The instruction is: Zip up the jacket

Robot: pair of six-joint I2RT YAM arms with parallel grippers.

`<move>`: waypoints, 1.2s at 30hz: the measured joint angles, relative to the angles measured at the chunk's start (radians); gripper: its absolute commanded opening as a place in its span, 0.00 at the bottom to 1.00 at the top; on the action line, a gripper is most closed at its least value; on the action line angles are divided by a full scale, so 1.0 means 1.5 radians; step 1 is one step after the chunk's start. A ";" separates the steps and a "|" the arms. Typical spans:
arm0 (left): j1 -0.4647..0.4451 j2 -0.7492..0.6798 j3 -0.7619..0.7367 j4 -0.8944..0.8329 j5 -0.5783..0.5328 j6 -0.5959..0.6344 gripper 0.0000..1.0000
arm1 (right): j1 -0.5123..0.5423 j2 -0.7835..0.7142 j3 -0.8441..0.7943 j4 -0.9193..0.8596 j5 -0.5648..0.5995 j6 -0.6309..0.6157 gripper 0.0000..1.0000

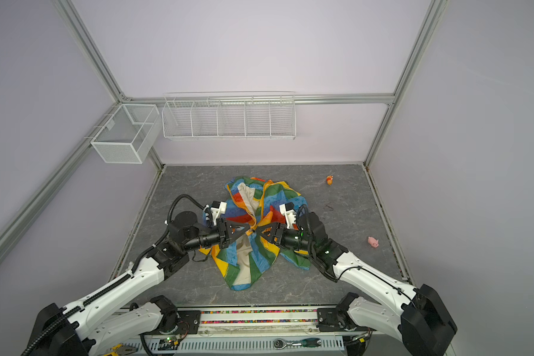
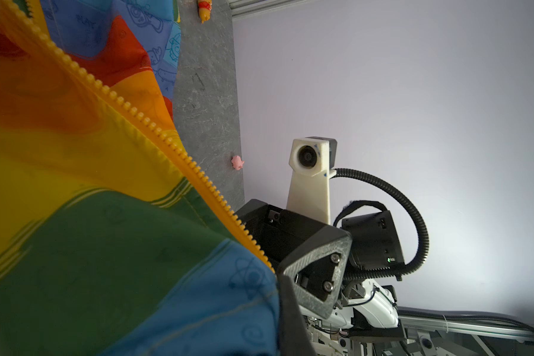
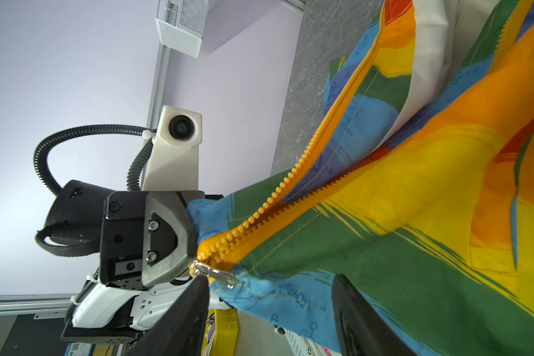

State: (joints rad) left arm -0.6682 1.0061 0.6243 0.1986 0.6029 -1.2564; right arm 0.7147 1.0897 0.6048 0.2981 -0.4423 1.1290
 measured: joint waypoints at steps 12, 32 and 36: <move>0.000 0.000 0.000 0.023 0.000 -0.001 0.00 | 0.000 -0.009 0.001 0.048 -0.015 0.045 0.64; 0.000 0.005 0.000 0.030 0.003 -0.005 0.00 | 0.006 0.009 0.016 0.110 -0.036 0.071 0.62; 0.000 0.005 0.000 0.030 0.003 -0.005 0.00 | 0.009 0.020 0.016 0.134 -0.037 0.084 0.61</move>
State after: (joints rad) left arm -0.6682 1.0142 0.6239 0.2428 0.6071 -1.2640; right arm 0.7280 1.1198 0.6285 0.4992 -0.4984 1.2549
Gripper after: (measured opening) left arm 0.047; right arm 0.616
